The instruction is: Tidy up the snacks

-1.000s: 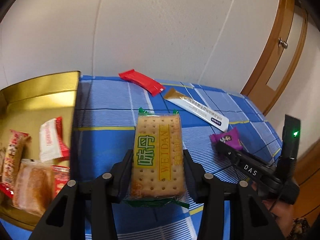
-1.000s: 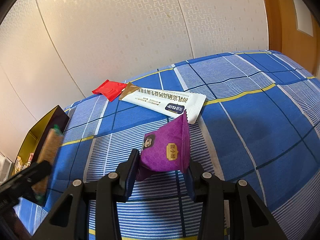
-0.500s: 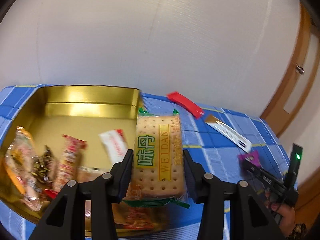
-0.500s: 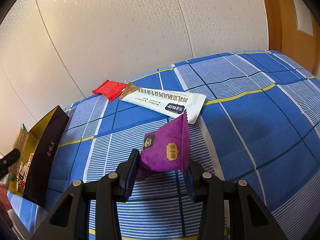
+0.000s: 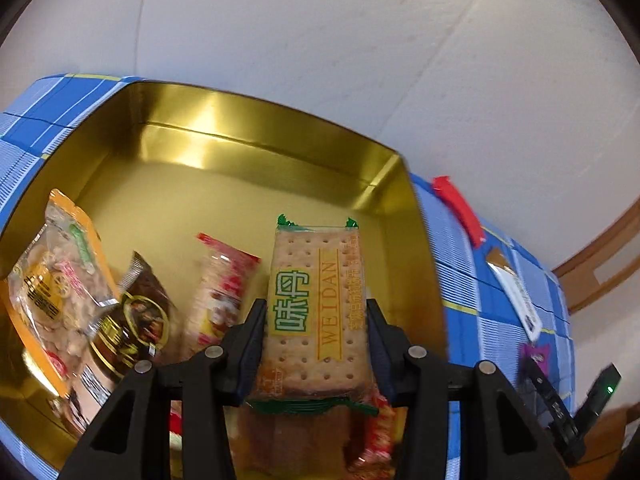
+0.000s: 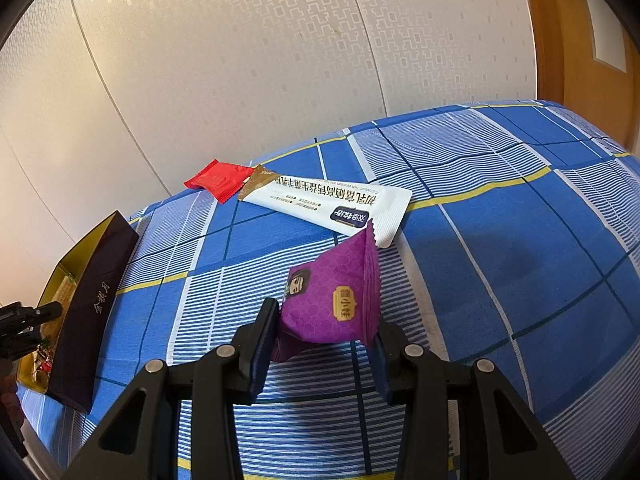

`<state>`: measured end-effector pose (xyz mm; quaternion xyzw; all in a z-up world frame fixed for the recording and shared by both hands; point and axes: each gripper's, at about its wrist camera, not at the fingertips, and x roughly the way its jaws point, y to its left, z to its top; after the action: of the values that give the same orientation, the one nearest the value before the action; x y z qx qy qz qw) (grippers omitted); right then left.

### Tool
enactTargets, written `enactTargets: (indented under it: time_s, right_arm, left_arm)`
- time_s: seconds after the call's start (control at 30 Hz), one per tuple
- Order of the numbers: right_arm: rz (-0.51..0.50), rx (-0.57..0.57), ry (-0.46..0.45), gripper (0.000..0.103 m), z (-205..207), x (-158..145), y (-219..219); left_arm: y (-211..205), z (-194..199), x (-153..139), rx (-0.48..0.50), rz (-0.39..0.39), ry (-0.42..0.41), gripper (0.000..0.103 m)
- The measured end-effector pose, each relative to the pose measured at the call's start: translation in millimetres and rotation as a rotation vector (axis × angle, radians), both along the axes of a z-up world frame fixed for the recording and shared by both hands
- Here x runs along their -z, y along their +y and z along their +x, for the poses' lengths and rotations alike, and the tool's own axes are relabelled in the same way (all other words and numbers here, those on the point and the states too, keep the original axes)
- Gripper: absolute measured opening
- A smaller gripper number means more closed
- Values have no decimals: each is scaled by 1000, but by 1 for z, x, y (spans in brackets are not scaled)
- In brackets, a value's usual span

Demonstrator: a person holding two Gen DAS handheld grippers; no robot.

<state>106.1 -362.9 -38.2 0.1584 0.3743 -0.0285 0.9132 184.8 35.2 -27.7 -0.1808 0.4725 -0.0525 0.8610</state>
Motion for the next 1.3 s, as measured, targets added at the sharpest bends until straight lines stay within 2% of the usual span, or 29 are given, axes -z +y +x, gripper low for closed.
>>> enactTargets:
  time_s: [0.17, 0.37, 0.5, 0.67, 0.9, 0.97, 1.17, 1.3]
  right_arm:
    - [0, 0, 0, 42, 0, 0, 0]
    - [1, 1, 0, 42, 0, 0, 0]
    - [0, 0, 0, 42, 0, 0, 0]
    - [0, 1, 1, 43, 0, 0, 0]
    - [0, 1, 1, 43, 0, 0, 0]
    - [0, 1, 1, 43, 0, 0, 0]
    - [1, 3, 0, 42, 0, -1, 0]
    - [2, 3, 0, 42, 0, -1, 0]
  left_arm:
    - [0, 14, 5, -3, 105, 37, 48]
    - [-23, 29, 8, 74, 238, 41, 48]
    - [-20, 24, 7, 52, 230, 35, 48]
    - [-20, 15, 6, 62, 271, 29, 48]
    - [-24, 15, 3, 97, 225, 31, 49]
    - [-16, 6, 2, 79, 245, 23, 49]
    - [-8, -27, -16, 60, 236, -86, 49]
    - [-11, -52, -26, 83, 266, -169, 49]
